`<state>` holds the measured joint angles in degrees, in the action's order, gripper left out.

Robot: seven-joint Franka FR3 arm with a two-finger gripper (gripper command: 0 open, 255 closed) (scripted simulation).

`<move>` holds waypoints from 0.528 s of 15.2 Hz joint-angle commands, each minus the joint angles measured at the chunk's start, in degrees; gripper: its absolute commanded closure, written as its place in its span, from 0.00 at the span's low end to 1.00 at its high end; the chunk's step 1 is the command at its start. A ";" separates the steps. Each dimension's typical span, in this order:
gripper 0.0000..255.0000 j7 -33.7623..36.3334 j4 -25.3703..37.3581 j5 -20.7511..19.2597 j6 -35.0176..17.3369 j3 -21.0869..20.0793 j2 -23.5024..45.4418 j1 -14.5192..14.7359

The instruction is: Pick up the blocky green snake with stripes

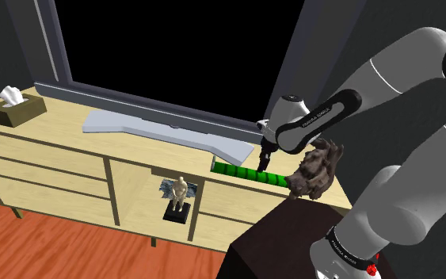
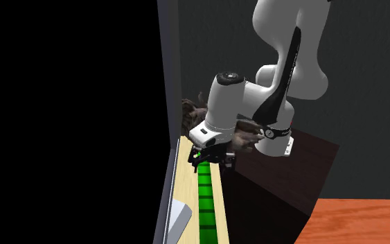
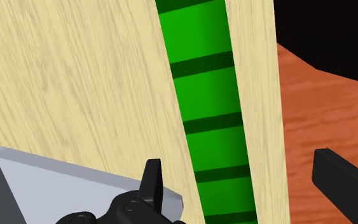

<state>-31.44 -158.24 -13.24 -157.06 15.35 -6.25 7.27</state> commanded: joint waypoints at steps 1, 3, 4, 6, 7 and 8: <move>0.00 -2.79 1.73 1.43 -5.07 0.33 6.41 0.71; 0.00 -4.20 2.39 2.55 -8.01 0.03 9.94 0.70; 0.00 -4.38 2.45 2.90 -8.98 -0.08 10.98 0.66; 0.00 -4.78 2.62 3.66 -10.90 -0.39 13.09 0.51; 0.00 -5.00 2.73 4.06 -11.84 -0.61 14.15 0.38; 0.00 -5.22 2.85 4.47 -12.77 -0.86 15.22 0.22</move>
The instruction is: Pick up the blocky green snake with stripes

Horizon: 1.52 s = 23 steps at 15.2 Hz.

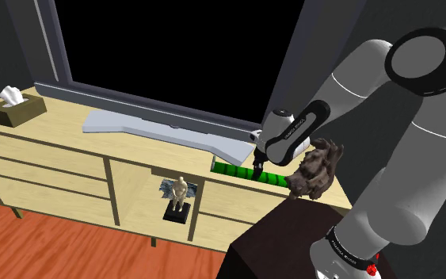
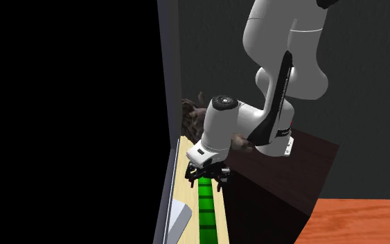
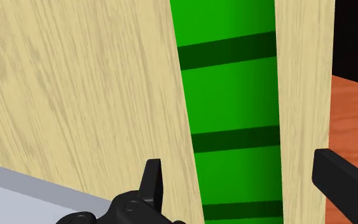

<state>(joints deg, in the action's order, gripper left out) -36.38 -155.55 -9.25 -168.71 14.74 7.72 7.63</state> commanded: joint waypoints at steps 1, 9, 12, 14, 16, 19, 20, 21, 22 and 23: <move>0.00 -0.49 0.31 0.88 -2.04 -0.53 2.32 -0.33; 1.00 -0.58 0.50 1.18 -2.75 -0.85 3.23 -0.51; 1.00 -0.57 0.52 1.19 -2.76 -0.86 3.26 -0.50; 1.00 -0.40 0.23 0.71 -1.66 -0.42 1.86 -0.25; 1.00 0.01 -0.01 -0.06 0.21 0.15 -0.27 0.13; 1.00 0.61 -0.27 -1.20 3.08 0.71 -3.44 0.46; 1.00 0.79 -0.32 -1.54 4.05 0.83 -4.48 0.50; 1.00 0.95 -0.36 -1.86 5.03 0.92 -5.51 0.54; 1.00 1.09 -0.38 -2.15 6.02 0.98 -6.53 0.55; 1.00 1.21 -0.39 -2.41 7.01 1.02 -7.53 0.55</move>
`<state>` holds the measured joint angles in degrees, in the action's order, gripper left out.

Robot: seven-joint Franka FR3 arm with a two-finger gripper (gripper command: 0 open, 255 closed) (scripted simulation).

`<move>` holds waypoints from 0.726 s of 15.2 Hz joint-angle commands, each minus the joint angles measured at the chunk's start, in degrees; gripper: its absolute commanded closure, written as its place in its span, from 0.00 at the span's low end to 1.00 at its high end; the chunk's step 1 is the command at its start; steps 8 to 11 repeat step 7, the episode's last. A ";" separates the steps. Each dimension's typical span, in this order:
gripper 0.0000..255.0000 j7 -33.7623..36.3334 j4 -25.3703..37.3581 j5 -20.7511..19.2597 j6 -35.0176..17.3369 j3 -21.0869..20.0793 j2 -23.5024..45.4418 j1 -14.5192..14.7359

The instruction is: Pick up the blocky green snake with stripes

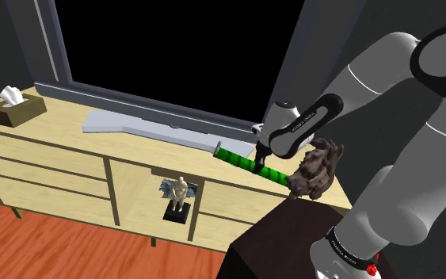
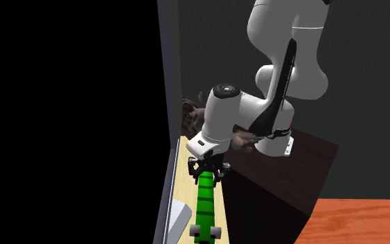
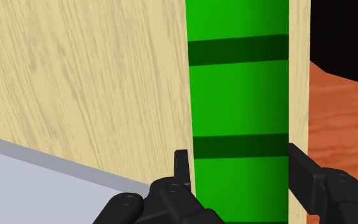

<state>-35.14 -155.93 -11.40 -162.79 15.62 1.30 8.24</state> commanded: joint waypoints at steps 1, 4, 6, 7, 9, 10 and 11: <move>1.00 0.07 0.00 -0.50 2.08 0.15 -2.11 -0.08; 1.00 0.29 0.11 -1.05 5.08 0.12 -5.02 -0.13; 1.00 0.35 0.18 -1.22 6.24 0.08 -6.11 -0.17; 1.00 0.34 0.19 -1.21 6.24 0.08 -6.11 -0.17; 1.00 0.34 0.19 -1.21 6.24 0.08 -6.11 -0.17; 1.00 0.34 0.19 -1.21 6.24 0.08 -6.11 -0.17; 1.00 0.34 0.19 -1.21 6.24 0.08 -6.11 -0.17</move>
